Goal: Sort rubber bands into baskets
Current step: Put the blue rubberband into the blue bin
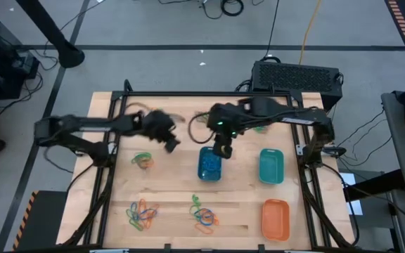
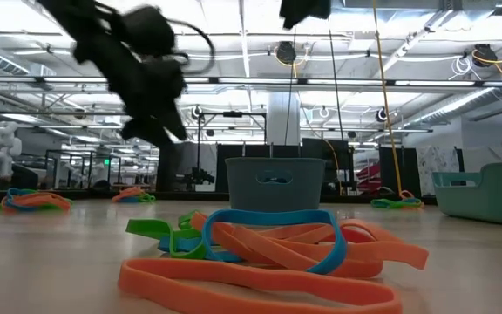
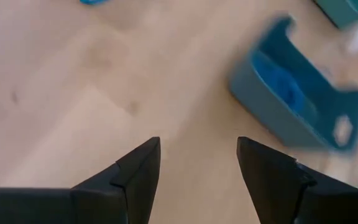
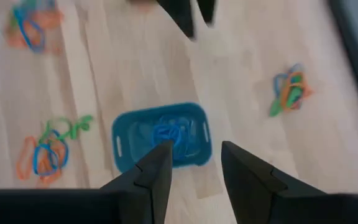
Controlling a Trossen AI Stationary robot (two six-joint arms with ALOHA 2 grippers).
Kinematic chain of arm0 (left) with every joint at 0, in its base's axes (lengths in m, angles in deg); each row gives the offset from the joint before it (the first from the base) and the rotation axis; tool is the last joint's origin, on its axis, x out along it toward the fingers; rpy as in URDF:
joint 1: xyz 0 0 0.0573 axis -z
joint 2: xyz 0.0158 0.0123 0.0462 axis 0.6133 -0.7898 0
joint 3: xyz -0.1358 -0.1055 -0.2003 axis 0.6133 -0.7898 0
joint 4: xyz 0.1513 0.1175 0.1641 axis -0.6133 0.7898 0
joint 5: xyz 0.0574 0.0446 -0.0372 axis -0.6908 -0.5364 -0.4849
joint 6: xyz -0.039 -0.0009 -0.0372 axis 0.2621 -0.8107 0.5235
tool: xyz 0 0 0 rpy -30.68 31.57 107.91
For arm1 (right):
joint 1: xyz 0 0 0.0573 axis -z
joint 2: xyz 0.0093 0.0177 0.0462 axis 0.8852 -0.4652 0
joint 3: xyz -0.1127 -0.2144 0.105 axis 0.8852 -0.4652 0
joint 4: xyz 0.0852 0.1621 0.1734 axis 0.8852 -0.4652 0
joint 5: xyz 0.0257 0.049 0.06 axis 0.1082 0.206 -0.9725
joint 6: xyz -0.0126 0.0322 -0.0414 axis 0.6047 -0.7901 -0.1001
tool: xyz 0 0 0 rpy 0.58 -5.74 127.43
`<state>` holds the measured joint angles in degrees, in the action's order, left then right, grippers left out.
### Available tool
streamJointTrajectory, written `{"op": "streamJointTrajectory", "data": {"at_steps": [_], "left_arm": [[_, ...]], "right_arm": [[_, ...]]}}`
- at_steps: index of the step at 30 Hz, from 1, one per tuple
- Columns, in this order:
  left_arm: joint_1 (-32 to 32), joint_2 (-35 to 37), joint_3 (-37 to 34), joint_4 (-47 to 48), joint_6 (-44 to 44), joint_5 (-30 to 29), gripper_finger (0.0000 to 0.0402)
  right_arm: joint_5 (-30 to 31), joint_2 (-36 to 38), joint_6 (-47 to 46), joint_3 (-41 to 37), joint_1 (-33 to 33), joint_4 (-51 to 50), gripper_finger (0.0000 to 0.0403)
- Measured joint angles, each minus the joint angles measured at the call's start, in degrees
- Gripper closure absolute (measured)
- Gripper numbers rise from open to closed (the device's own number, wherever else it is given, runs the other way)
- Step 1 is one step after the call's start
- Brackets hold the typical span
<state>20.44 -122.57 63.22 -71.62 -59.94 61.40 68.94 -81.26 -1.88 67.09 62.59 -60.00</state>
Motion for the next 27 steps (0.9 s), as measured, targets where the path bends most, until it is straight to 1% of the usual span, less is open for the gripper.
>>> {"op": "streamJointTrajectory", "data": {"at_steps": [2,5,9,13,17,21,23,27], "left_arm": [[-4.5,-5.4,4.2,0.5,-2.1,2.6,0.0183],[-8.7,-13.2,11.3,1.6,-4.0,3.5,0.0183],[-11.8,-22.5,20.8,4.8,-7.6,2.3,0.0183],[-13.0,-31.3,28.1,6.8,-8.4,2.0,0.0183],[-13.1,-37.5,33.0,7.5,-8.4,2.1,0.0183],[-13.1,-41.3,36.6,8.5,-8.4,1.6,0.0183],[-13.1,-42.5,37.5,9.6,-8.6,0.9,0.0183],[-13.0,-44.7,37.8,10.1,-8.5,-2.3,0.0184]], "right_arm": [[1.7,2.3,-1.8,0.0,-0.9,-0.1,0.0273],[4.4,4.8,-4.9,0.0,-2.5,-0.5,0.0273],[7.8,7.0,-9.3,0.0,-5.1,-0.9,0.0273],[9.4,7.8,-12.5,0.0,-7.6,-1.3,0.0273],[9.4,7.7,-15.2,0.0,-9.6,-3.1,0.0273],[9.6,7.7,-17.0,0.0,-10.9,-3.4,0.0273],[9.6,7.7,-17.6,0.0,-11.4,-3.4,0.0273],[9.6,7.7,-17.6,0.0,-12.1,-3.4,0.0273]]}}
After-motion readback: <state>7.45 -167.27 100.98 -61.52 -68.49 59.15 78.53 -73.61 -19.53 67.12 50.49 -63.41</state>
